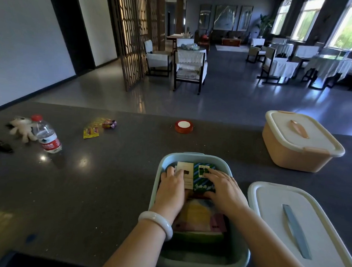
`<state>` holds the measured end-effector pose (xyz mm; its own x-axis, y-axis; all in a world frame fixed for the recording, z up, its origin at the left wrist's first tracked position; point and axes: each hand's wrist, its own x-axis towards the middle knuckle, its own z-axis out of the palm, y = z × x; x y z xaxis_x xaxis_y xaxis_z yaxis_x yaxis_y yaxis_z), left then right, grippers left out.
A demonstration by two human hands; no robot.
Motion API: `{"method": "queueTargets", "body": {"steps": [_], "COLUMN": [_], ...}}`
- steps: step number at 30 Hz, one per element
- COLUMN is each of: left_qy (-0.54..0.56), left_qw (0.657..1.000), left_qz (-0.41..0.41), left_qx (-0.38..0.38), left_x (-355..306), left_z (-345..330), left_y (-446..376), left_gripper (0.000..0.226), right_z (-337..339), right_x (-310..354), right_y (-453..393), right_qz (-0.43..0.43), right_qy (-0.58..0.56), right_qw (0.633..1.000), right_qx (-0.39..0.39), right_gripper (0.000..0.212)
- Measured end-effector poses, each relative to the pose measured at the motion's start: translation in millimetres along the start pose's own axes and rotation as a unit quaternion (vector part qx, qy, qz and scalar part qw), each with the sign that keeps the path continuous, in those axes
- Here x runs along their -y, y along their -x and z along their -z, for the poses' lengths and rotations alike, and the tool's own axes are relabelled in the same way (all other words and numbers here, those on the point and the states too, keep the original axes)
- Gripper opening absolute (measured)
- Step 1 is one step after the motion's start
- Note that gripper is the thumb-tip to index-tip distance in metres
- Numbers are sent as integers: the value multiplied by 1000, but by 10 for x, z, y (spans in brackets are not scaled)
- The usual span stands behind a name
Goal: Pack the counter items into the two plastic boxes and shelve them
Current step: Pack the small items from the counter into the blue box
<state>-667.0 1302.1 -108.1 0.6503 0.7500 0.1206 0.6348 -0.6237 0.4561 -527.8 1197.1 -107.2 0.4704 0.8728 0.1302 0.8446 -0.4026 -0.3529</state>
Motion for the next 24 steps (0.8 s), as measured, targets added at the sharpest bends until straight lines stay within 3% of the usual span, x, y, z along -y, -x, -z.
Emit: {"method": "queueTargets", "body": {"steps": [10, 18, 24], "left_qy": [-39, -178, -185], "left_qw": [995, 980, 977], "left_qz": [-45, 60, 98], "left_qx": [-80, -61, -42], "left_x": [166, 798, 1298], "left_z": [518, 1022, 1231], "left_y": [16, 120, 138], "left_gripper": [58, 59, 56], "right_z": [157, 26, -269], "right_x": [344, 1176, 1743], "right_y": [-323, -848, -1134], "right_qz": [25, 156, 188], "right_qy": [-42, -11, 59], "right_qw": [999, 984, 970], "right_qx": [12, 81, 143], "right_gripper": [54, 56, 59]}}
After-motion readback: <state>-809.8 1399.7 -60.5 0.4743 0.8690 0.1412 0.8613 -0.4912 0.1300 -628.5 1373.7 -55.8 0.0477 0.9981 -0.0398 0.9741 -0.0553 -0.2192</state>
